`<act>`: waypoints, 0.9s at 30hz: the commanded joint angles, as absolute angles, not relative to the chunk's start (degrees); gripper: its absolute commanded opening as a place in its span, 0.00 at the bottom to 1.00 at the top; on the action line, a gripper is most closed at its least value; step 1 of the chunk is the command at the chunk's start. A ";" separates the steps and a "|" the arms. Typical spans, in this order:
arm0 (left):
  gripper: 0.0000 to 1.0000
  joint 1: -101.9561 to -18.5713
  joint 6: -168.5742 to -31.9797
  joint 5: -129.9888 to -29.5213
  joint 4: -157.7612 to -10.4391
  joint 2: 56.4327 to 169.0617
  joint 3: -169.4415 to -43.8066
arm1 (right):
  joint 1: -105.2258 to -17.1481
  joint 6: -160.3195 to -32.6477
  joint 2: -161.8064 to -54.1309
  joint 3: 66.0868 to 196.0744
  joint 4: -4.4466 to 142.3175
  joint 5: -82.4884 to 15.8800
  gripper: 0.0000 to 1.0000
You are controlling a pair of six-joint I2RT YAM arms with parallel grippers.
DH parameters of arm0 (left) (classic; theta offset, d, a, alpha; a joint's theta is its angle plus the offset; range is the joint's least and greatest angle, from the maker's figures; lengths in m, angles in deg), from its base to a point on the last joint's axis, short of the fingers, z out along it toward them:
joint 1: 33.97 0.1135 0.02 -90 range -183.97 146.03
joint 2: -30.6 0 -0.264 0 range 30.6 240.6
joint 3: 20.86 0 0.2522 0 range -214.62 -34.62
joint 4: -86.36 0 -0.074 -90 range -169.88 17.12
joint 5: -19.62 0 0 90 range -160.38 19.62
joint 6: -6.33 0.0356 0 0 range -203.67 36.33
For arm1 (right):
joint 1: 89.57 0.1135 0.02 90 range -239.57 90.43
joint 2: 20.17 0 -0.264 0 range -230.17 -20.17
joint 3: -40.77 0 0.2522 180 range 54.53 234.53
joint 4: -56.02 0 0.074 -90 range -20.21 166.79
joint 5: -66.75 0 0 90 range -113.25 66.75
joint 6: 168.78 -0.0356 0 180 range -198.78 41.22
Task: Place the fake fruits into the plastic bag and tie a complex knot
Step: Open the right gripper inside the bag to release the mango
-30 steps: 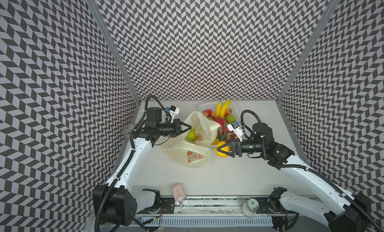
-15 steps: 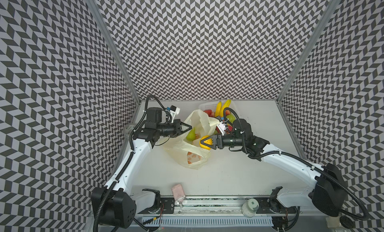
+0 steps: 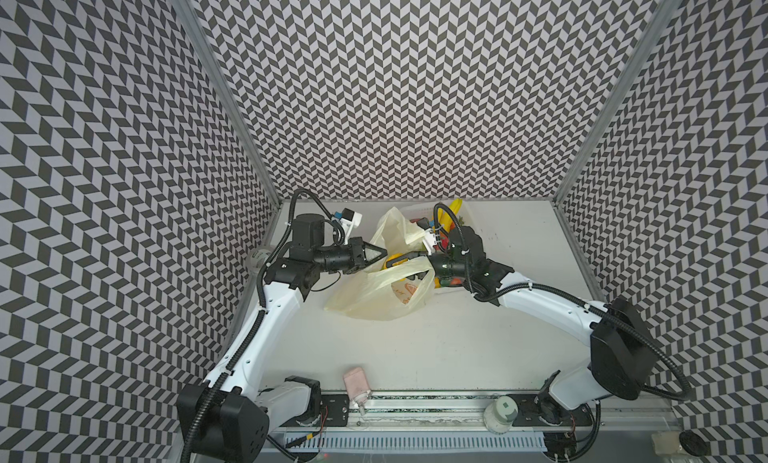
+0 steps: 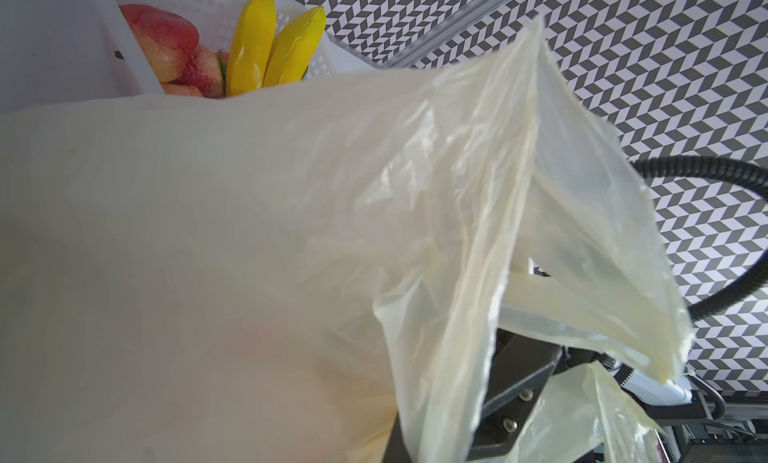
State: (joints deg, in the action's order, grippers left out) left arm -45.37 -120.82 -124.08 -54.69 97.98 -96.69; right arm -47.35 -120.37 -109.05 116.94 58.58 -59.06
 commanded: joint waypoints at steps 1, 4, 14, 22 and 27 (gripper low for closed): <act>0.00 -45.67 -123.07 -124.43 -58.84 96.70 -95.91 | -47.12 -120.32 -109.64 118.25 55.78 -58.73 0.53; 0.00 -45.66 -123.22 -124.33 -59.05 96.69 -95.82 | -47.12 -119.05 -109.47 118.42 57.39 -57.97 0.63; 0.00 -45.61 -123.33 -124.19 -58.79 96.47 -95.75 | -47.29 -116.31 -108.57 119.08 60.47 -56.94 0.78; 0.00 -45.64 -123.22 -124.05 -58.65 96.31 -95.79 | -47.73 -114.85 -107.80 118.95 62.11 -56.13 0.83; 0.00 -45.58 -122.96 -124.08 -58.36 96.43 -95.88 | -48.26 -114.61 -107.14 118.71 62.56 -56.16 0.84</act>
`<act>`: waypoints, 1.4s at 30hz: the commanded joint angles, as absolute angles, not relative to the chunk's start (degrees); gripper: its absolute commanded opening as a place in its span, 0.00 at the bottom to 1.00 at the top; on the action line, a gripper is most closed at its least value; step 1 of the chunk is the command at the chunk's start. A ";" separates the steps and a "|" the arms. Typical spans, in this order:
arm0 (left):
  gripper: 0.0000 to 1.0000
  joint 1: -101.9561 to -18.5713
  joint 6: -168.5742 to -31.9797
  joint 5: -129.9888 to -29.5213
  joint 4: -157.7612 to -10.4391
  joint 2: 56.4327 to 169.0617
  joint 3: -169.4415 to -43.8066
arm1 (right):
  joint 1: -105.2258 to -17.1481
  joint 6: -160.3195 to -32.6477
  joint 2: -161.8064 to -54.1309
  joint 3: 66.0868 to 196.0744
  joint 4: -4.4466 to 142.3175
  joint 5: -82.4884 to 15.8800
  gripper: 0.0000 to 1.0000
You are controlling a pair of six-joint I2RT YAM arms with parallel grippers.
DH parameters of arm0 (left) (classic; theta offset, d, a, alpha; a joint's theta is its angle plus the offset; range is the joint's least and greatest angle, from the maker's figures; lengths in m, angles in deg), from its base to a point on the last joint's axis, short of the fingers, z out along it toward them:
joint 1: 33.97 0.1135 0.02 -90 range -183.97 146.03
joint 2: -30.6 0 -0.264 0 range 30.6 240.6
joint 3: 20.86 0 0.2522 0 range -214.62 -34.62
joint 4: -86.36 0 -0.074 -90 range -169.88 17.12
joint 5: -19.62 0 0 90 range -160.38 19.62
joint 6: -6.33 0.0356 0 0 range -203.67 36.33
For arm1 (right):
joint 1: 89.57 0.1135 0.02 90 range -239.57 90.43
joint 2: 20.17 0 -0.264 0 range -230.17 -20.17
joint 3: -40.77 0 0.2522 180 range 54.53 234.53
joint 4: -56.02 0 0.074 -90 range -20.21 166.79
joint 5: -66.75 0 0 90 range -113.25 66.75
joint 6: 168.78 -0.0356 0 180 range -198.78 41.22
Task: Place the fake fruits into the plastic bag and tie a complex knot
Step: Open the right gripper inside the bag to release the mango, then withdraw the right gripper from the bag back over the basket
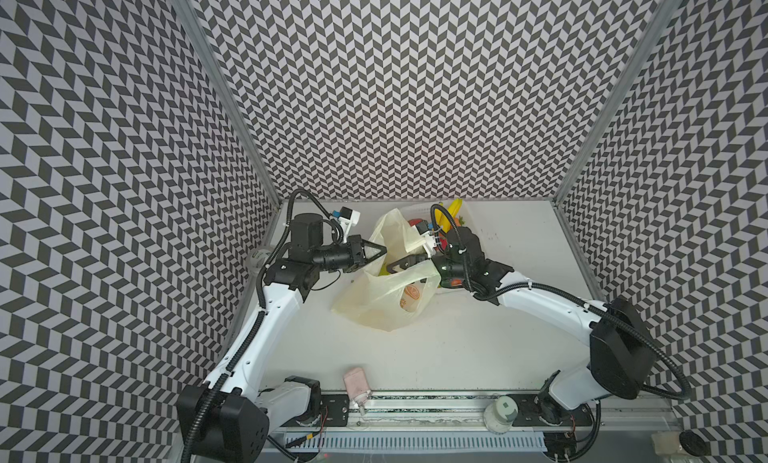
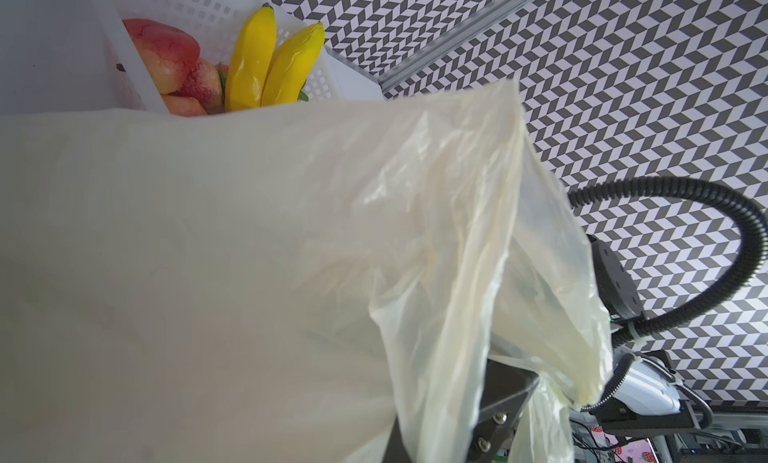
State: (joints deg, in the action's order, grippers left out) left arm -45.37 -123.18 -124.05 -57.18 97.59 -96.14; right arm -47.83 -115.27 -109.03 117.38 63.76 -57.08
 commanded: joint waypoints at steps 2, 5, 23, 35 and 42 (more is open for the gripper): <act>0.00 -45.58 -123.00 -124.05 -58.43 96.52 -95.89 | -48.56 -114.56 -106.62 118.36 62.58 -56.22 0.84; 0.00 -45.60 -123.00 -124.22 -58.44 96.43 -95.73 | -49.12 -114.51 -105.80 117.43 62.58 -56.16 0.84; 0.00 -44.86 -123.92 -123.39 -59.53 97.23 -95.80 | -54.73 -111.48 -97.34 109.99 66.02 -60.37 0.84; 0.00 -43.12 -123.84 -123.54 -58.87 97.75 -96.58 | -59.51 -101.80 -85.79 107.37 83.34 -59.91 0.84; 0.00 -42.03 -123.75 -123.99 -58.22 97.74 -97.02 | -65.85 -96.67 -82.34 108.58 90.09 -55.21 0.87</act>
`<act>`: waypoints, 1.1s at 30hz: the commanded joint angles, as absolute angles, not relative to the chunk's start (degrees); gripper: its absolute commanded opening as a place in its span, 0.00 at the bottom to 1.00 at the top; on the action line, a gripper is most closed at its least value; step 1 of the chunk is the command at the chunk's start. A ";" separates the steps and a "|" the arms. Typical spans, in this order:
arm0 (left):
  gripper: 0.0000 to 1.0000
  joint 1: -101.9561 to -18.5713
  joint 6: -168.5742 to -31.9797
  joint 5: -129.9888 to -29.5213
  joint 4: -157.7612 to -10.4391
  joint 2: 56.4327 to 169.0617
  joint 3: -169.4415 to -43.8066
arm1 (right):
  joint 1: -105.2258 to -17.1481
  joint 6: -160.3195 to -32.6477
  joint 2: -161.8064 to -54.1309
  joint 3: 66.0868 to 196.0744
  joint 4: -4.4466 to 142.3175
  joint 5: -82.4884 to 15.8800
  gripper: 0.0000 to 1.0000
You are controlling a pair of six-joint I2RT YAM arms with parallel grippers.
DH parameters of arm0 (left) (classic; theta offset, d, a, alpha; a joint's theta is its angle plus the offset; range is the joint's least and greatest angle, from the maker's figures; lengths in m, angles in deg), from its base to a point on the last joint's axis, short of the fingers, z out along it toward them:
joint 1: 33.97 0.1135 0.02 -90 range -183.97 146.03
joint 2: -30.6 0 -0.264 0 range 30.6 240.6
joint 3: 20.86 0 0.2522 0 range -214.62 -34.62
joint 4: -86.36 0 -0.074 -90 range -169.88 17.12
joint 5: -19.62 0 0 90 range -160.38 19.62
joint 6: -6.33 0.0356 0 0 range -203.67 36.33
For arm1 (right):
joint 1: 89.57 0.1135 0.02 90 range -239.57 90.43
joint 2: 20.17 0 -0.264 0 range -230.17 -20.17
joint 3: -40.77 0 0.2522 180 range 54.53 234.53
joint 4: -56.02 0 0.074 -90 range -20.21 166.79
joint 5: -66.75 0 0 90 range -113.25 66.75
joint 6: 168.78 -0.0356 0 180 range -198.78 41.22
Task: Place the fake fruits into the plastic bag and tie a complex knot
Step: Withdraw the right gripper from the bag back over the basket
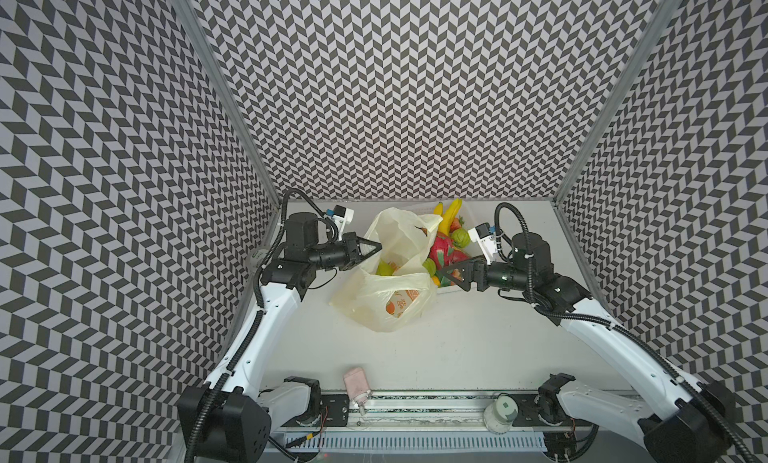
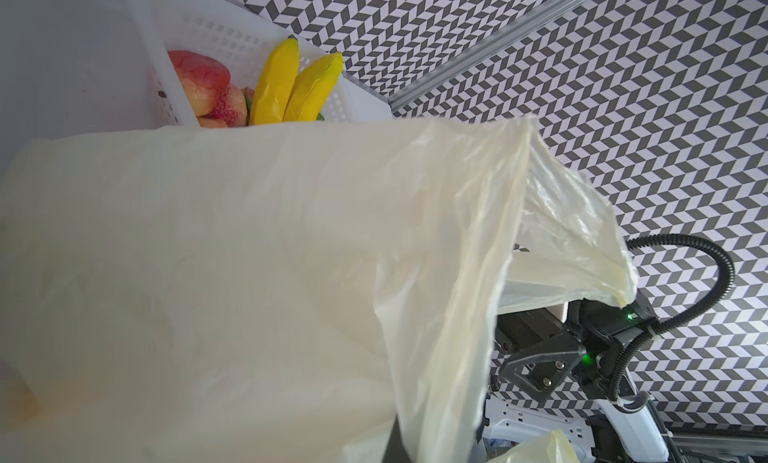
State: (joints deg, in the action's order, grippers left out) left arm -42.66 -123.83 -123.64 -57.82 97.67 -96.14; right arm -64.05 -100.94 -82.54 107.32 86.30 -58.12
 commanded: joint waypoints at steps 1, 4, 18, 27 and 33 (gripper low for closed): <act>0.00 -41.90 -123.75 -124.00 -58.09 97.70 -97.10 | -66.46 -95.79 -82.84 109.28 91.12 -54.25 0.87; 0.00 -41.53 -123.66 -124.13 -57.82 97.58 -97.29 | -68.04 -93.85 -84.43 111.15 93.36 -50.64 0.89; 0.00 -39.78 -127.67 -127.19 -62.00 95.99 -96.06 | -69.86 -91.03 -97.79 116.11 93.61 -50.54 0.88; 0.00 -37.58 -129.28 -128.85 -63.97 95.56 -95.54 | -67.12 -99.14 -103.20 112.45 82.94 -56.11 0.84; 0.00 -36.96 -129.11 -129.06 -64.02 95.20 -94.43 | -64.38 -102.68 -107.62 113.15 79.62 -55.46 0.83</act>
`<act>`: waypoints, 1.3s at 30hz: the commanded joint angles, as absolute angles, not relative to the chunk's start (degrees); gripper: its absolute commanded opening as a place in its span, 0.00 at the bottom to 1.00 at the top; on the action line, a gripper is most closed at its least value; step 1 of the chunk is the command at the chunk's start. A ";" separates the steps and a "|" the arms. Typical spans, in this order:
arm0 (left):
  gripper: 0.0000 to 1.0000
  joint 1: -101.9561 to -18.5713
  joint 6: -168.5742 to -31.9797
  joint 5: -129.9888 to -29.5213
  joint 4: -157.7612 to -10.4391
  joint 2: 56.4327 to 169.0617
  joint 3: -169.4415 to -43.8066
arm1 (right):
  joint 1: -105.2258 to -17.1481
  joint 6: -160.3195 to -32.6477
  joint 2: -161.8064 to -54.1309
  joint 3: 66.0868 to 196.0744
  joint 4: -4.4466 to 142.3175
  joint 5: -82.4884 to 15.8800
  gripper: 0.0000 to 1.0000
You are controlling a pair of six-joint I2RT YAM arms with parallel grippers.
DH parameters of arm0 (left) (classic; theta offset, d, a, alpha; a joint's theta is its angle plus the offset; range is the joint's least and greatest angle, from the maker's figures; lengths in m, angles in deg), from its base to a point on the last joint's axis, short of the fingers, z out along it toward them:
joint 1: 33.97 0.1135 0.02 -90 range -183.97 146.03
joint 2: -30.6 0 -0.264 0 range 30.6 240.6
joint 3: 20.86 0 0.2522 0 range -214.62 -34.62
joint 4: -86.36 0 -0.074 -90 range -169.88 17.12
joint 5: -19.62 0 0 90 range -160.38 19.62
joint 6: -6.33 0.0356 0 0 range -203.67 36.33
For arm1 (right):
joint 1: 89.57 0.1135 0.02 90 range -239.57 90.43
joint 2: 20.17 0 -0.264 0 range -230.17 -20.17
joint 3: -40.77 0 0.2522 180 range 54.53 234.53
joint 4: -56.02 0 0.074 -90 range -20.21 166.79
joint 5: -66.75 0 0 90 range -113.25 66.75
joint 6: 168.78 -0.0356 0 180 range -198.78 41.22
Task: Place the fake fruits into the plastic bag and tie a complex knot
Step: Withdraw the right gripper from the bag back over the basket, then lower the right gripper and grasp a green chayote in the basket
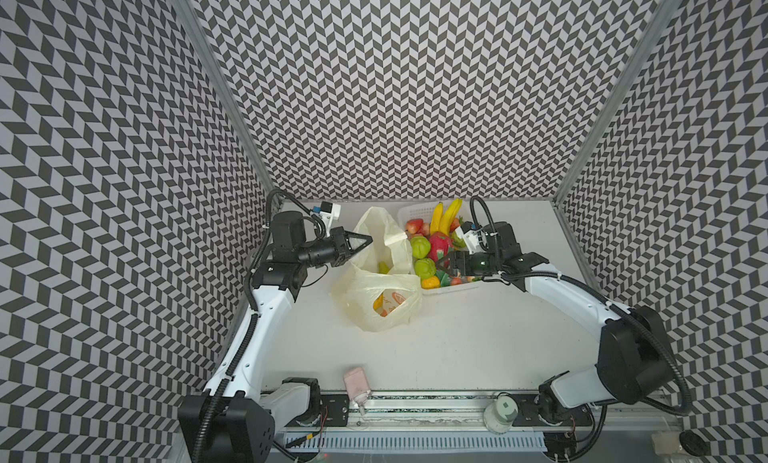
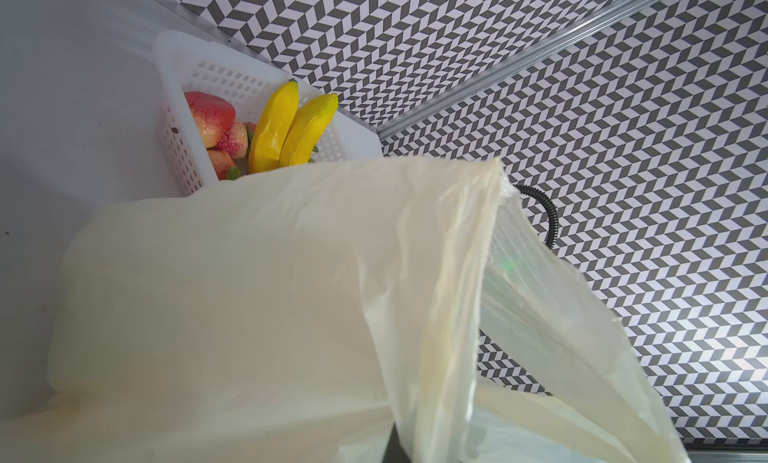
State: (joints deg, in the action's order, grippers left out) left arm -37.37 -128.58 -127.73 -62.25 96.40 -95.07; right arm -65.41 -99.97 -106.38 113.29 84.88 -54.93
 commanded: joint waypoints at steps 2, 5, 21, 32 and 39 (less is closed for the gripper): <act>0.00 -36.96 -129.02 -129.00 -64.06 95.16 -94.15 | -64.19 -103.87 -108.85 113.01 78.64 -54.62 0.83; 0.00 -36.96 -128.93 -128.94 -63.91 95.03 -93.97 | -63.91 -105.91 -110.45 112.71 76.56 -54.13 0.83; 0.00 -37.49 -128.23 -128.56 -63.19 94.92 -93.96 | -60.75 -109.04 -118.61 115.00 71.91 -52.05 0.87; 0.00 -37.59 -128.18 -128.52 -63.27 95.18 -94.07 | -59.80 -108.55 -121.51 118.96 71.48 -50.19 0.87; 0.00 -37.66 -128.14 -128.43 -63.36 95.40 -93.95 | -58.73 -106.77 -123.22 120.77 72.35 -47.75 0.86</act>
State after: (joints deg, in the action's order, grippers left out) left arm -37.37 -128.36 -127.79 -62.27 96.16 -94.26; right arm -59.27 -107.91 -121.29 119.17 75.24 -49.75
